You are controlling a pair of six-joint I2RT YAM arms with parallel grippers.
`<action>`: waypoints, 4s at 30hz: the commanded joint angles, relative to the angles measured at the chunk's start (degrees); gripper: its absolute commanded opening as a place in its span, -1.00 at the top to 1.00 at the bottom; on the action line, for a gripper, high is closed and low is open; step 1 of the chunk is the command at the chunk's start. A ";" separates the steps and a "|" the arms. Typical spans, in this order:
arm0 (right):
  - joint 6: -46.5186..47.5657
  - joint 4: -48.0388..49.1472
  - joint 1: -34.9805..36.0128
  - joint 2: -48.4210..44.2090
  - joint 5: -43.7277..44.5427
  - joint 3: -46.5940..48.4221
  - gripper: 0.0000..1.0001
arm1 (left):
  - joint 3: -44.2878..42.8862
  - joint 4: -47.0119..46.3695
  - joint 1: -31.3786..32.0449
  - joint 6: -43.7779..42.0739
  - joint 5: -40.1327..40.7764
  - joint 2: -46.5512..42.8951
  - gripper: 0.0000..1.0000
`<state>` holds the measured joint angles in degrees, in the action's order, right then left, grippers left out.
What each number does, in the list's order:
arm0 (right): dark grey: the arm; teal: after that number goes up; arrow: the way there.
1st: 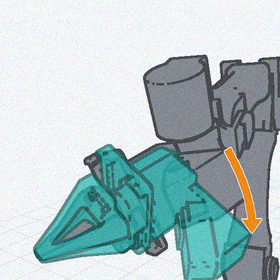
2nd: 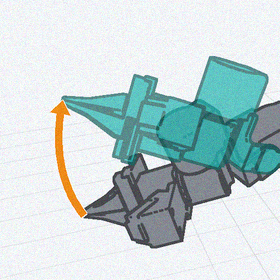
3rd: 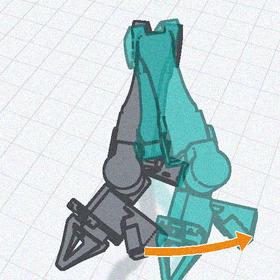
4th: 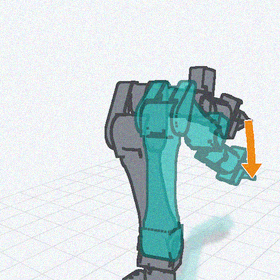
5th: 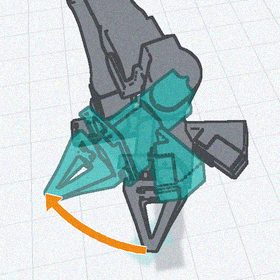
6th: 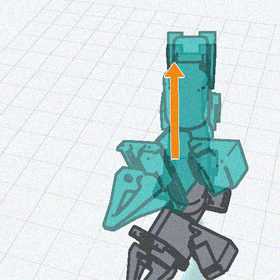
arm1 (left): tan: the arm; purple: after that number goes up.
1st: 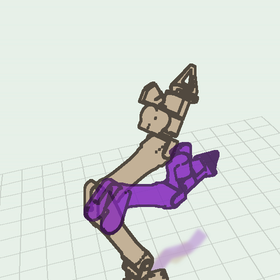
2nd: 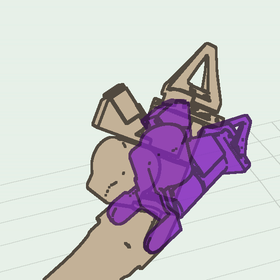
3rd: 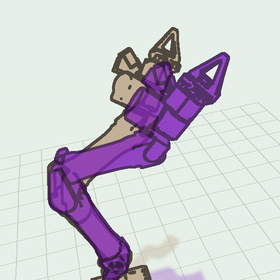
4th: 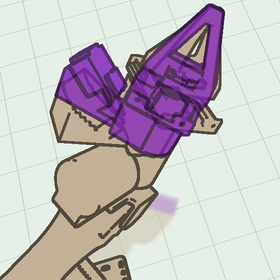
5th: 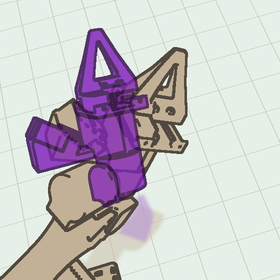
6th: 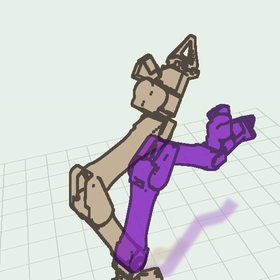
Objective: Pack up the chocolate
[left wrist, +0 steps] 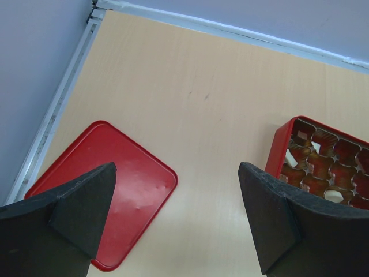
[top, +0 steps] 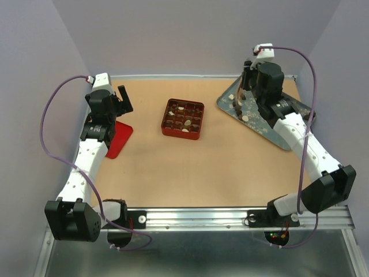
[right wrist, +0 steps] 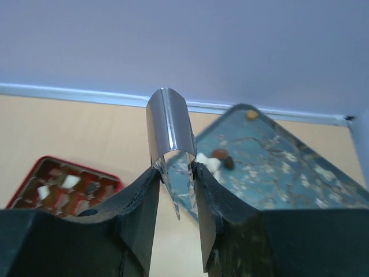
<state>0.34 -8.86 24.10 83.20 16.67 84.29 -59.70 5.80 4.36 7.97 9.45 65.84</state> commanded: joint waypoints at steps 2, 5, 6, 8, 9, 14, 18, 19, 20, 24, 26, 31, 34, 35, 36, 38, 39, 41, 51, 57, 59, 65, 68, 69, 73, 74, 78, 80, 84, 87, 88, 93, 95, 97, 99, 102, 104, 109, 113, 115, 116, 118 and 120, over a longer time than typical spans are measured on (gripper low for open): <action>-0.16 2.45 -6.07 -2.87 2.93 -6.23 0.28 | -0.06 -2.46 -0.41 -0.14 -0.22 -0.63 -0.97; -2.36 2.53 -8.36 -2.34 2.32 -7.56 0.26 | -0.06 -2.46 -0.41 -0.06 -0.40 -0.63 -0.97; -2.71 2.53 -9.15 -2.08 2.41 -8.00 0.26 | -0.06 -2.55 -0.41 -0.14 -0.31 -0.54 -0.97; -3.06 2.53 -9.86 -1.11 2.32 -8.18 0.23 | -0.06 -2.46 -0.41 -0.14 -0.22 -0.63 -0.97; -3.15 2.71 -10.21 -0.76 2.14 -8.27 0.22 | 0.02 -2.38 -0.41 -0.14 -0.14 -0.63 -0.97; -3.33 2.62 -11.79 1.00 1.35 -7.83 0.20 | 0.02 -2.46 -0.41 -0.15 0.04 -0.54 -0.97; -3.24 2.80 -12.23 2.14 1.79 -7.74 0.20 | 0.02 -2.38 -0.41 -0.23 0.21 -0.45 -0.97; -3.24 2.89 -12.41 2.40 1.88 -7.83 0.20 | 0.02 -2.38 -0.41 -0.23 0.21 -0.45 -0.97; -3.41 2.97 -12.67 2.76 1.79 -7.91 0.20 | 0.02 -2.38 -0.49 -0.32 0.21 -0.45 -0.97; -3.68 3.41 -13.28 3.37 1.26 -8.26 0.20 | -0.06 -2.38 -0.41 -0.32 0.21 -0.37 -0.97; -3.68 3.50 -13.37 3.63 0.92 -8.44 0.20 | -0.06 -2.38 -0.41 -0.23 0.21 -0.28 -0.97; -4.03 4.29 -13.81 4.34 0.65 -8.79 0.20 | -0.06 -2.38 -0.41 -0.32 0.13 -0.19 -0.97; -4.38 4.64 -14.08 4.60 0.21 -8.88 0.20 | -0.06 -2.38 -0.41 -0.32 0.13 -0.19 -0.97; -4.47 4.73 -14.08 4.78 -0.05 -8.97 0.20 | -0.06 -2.38 -0.41 -0.32 0.13 -0.10 -0.97; -4.56 4.99 -14.08 4.87 -0.14 -8.97 0.20 | -0.06 -2.38 -0.41 -0.23 0.04 -0.01 -0.97; -4.65 5.17 -14.08 5.04 -0.32 -9.06 0.20 | -0.06 -2.38 -0.41 -0.32 0.04 -0.01 -0.97; -4.91 5.17 -14.16 5.39 -0.41 -9.06 0.20 | -0.06 -2.38 -0.41 -0.32 0.04 -0.01 -0.97; -4.91 5.35 -14.17 5.57 -0.58 -9.06 0.20 | -0.06 -2.38 -0.41 -0.32 0.04 -0.01 -0.97; -4.73 5.79 -14.34 6.63 0.21 -9.50 0.20 | -0.06 -2.38 -0.41 -0.50 0.21 -0.01 -0.97; -4.21 6.05 -14.78 7.06 1.00 -10.20 0.20 | -0.06 -2.29 -0.41 -0.50 0.30 0.07 -0.97; -4.21 6.40 -14.87 7.33 1.09 -10.46 0.20 | -0.06 -2.29 -0.41 -0.50 0.30 0.16 -0.97; -4.38 7.81 -15.05 7.50 0.91 -11.96 0.21 | 0.02 -2.29 -0.41 -0.50 0.48 0.07 -0.97; -4.65 8.07 -15.13 7.77 0.39 -12.57 0.21 | -0.06 -2.29 -0.41 -0.50 0.48 0.07 -0.97; -4.73 8.07 -15.13 7.59 0.38 -12.75 0.24 | -0.06 -2.29 -0.41 -0.58 0.48 0.16 -0.97; -4.65 8.16 -15.22 6.98 0.56 -12.75 0.38 | -0.06 -2.29 -0.41 -0.50 0.65 0.16 -0.97; -4.38 8.07 -15.13 6.28 0.39 -12.40 0.42 | -0.06 -2.29 -0.41 -0.50 0.65 0.16 -0.97; -3.24 7.98 -15.13 4.52 0.12 -11.61 0.48 | -0.06 -2.29 -0.41 -0.58 0.65 0.16 -0.97; -3.06 7.55 -15.22 3.38 -0.14 -11.26 0.49 | -0.06 -2.29 -0.41 -0.50 0.65 -0.01 -0.97; -4.03 6.49 -15.04 1.09 -2.42 -10.90 0.53 | -0.06 -2.20 -0.41 -0.50 0.65 -0.10 -0.97; -4.73 5.88 -14.96 -0.58 -4.09 -10.55 0.53 | -0.06 -2.29 -0.41 -0.50 0.57 -0.10 -0.97; -4.99 5.44 -14.43 -1.19 -4.97 -10.12 0.53 | -0.06 -2.29 -0.41 -0.41 0.48 -0.10 -0.97; -5.09 4.64 -10.66 -1.02 -5.68 -7.92 0.53 | -0.15 -2.29 -0.41 -0.41 0.39 -0.01 -0.97; -5.17 4.56 -7.76 -0.50 -5.59 -6.52 0.54 | -0.06 -2.29 -0.41 -0.41 0.39 -0.19 -0.97; -5.26 4.47 -4.00 0.91 -5.59 -5.28 0.54 | -0.06 -2.29 -0.41 -0.32 0.48 -0.10 -0.97; -5.26 4.38 -1.35 2.05 -5.68 -3.26 0.54 | -0.06 -2.29 -0.41 -0.41 0.39 -0.10 -0.97; -5.61 4.47 4.19 4.60 -6.29 -0.10 0.54 | -0.06 -2.29 -0.41 -0.41 0.57 -0.19 -0.97; -6.05 4.38 7.88 6.62 -7.78 1.74 0.54 | -0.06 -2.29 -0.41 -0.41 0.65 -0.19 -0.97; -7.02 4.47 13.86 10.58 -10.60 6.84 0.53 | -0.06 -2.29 -0.41 -0.50 0.83 -0.28 -0.97; -7.11 4.38 15.63 13.13 -11.39 8.60 0.54 | -0.06 -2.29 -0.41 -0.50 0.83 -0.45 -0.97; -7.19 4.38 16.07 14.18 -11.83 8.96 0.54 | -0.06 -2.29 -0.49 -0.50 0.83 -0.45 -0.97; -7.11 4.38 16.16 14.71 -11.74 9.22 0.53 | -0.06 -2.29 -0.41 -0.50 0.83 -0.54 -0.97; -7.02 4.38 16.24 15.15 -11.92 9.57 0.53 | -0.06 -2.38 -0.41 -0.50 0.83 -0.54 -0.97; -7.11 4.38 16.33 15.94 -12.18 10.19 0.53 | -0.06 -2.29 -0.49 -0.58 0.83 -0.54 -0.97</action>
<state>-6.31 -6.20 40.16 98.72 5.45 89.23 -59.70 5.80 4.36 7.94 9.61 66.30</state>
